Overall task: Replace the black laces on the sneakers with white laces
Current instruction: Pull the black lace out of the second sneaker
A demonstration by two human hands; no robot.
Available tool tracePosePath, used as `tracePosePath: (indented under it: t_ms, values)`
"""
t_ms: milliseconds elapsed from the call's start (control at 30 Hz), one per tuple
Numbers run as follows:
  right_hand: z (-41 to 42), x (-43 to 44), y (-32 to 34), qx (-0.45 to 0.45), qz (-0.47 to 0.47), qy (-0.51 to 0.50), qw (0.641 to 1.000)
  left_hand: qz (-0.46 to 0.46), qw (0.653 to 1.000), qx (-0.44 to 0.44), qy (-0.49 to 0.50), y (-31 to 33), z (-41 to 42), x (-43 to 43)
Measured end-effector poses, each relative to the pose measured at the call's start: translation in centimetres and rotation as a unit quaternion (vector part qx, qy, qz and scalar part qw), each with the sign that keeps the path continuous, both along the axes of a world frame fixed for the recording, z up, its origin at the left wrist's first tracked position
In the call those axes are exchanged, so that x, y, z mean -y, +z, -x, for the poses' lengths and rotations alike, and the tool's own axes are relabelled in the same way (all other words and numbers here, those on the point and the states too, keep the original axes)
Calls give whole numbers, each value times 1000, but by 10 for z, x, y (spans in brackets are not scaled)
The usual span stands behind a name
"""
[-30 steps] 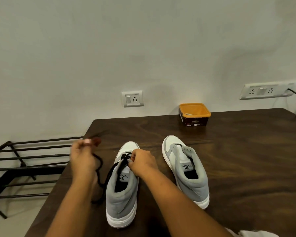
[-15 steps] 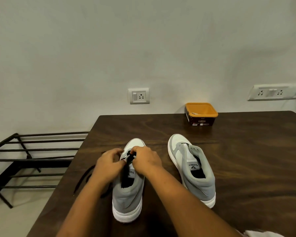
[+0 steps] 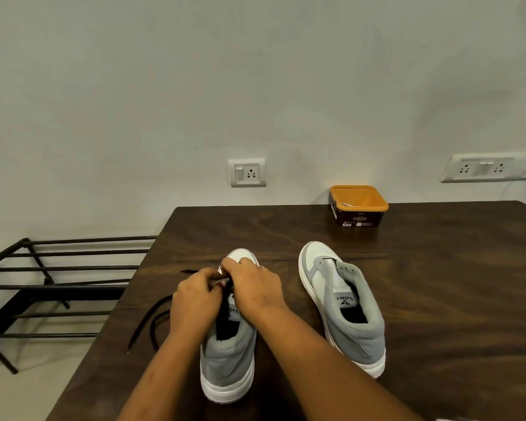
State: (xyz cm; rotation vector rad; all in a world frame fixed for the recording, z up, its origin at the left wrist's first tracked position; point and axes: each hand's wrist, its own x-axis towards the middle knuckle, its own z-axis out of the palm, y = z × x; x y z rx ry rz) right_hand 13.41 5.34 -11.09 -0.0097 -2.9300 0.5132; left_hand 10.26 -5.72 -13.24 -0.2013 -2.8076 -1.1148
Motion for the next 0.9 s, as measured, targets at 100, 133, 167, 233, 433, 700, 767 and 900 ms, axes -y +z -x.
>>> tracePosePath:
  t_ms: [100,133,167,233,433,700,767,900]
  values:
    - [1,-1,2,-2,-28,7,1000,-83,996,39,9,2,0,3]
    - [2,-1,3,-7,-45,17,999,-101,994,50,12,3,1,4]
    - [3,-1,4,-9,-62,28,998,-111,992,62,16,3,1,5]
    - [6,0,4,-12,-98,50,994,-130,988,83,24,4,3,7]
    - [12,2,4,-11,-155,82,985,-156,983,87,34,4,5,7]
    - [17,-14,-4,40,178,-171,968,-113,992,48,26,2,3,6]
    - [19,-19,-6,59,338,-234,910,-86,995,40,13,2,2,5]
    - [16,-26,-1,152,614,-240,737,-61,998,33,-1,5,-1,2]
